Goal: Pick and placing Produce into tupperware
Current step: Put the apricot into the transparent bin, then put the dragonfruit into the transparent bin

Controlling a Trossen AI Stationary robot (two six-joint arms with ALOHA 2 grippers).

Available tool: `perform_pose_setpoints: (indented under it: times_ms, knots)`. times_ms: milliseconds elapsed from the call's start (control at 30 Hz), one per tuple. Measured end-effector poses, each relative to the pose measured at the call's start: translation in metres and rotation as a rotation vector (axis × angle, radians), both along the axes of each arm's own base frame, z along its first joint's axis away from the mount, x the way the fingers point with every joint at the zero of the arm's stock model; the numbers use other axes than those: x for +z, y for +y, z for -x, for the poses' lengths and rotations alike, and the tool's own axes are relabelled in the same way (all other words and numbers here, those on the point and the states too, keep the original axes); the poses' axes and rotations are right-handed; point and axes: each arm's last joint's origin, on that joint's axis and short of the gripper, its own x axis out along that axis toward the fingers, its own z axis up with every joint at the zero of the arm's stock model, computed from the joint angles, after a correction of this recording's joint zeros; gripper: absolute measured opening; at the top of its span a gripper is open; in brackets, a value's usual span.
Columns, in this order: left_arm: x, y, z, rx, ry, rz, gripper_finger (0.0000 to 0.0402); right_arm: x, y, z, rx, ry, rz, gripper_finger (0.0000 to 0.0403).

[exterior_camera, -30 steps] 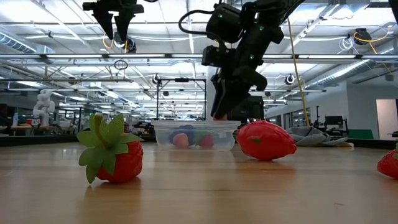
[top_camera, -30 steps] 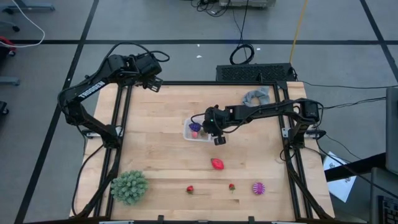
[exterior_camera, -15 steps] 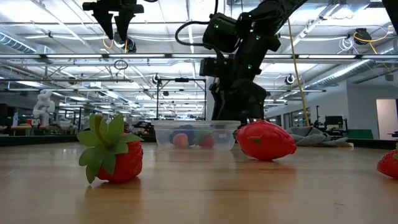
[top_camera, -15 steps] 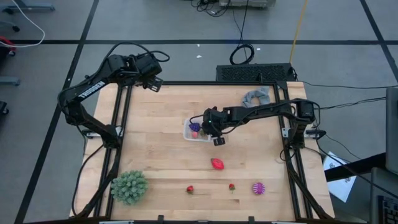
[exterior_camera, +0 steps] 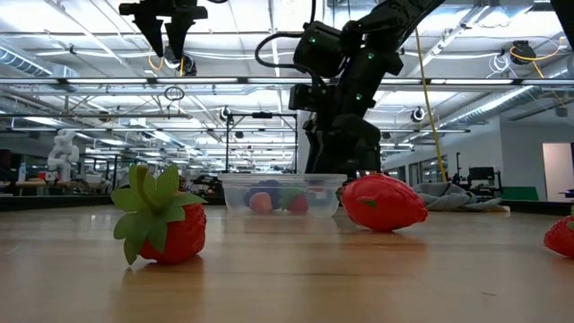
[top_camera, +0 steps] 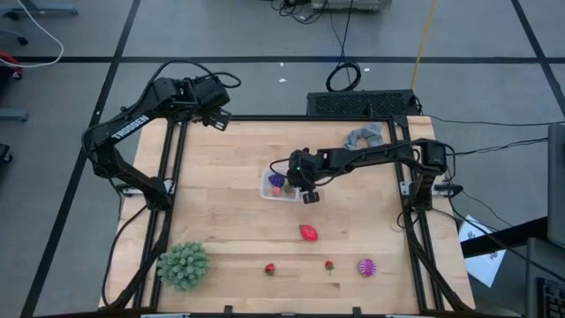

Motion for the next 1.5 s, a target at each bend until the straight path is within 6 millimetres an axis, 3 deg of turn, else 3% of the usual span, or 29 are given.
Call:
perform_pose_setpoints:
  times_ms: [767,1100,1333,1500]
  knots:
    - [0.0,0.0,0.0,-0.001,-0.001,0.002,0.0237,0.0,0.0,0.0,0.004,0.001,0.001,0.0115]
    - [0.0,0.0,0.0,-0.001,-0.001,0.002,0.0237,0.0,0.0,0.0,0.003,0.001,0.001,0.0161]
    - [0.0,0.0,0.0,-0.001,-0.001,0.002,0.0237,0.0,0.0,-0.001,0.027,-0.003,0.021,0.0169]
    - [0.0,0.0,0.0,0.0,0.0,0.001,0.0237,0.017,0.008,-0.004,0.095,-0.052,0.122,0.0169]
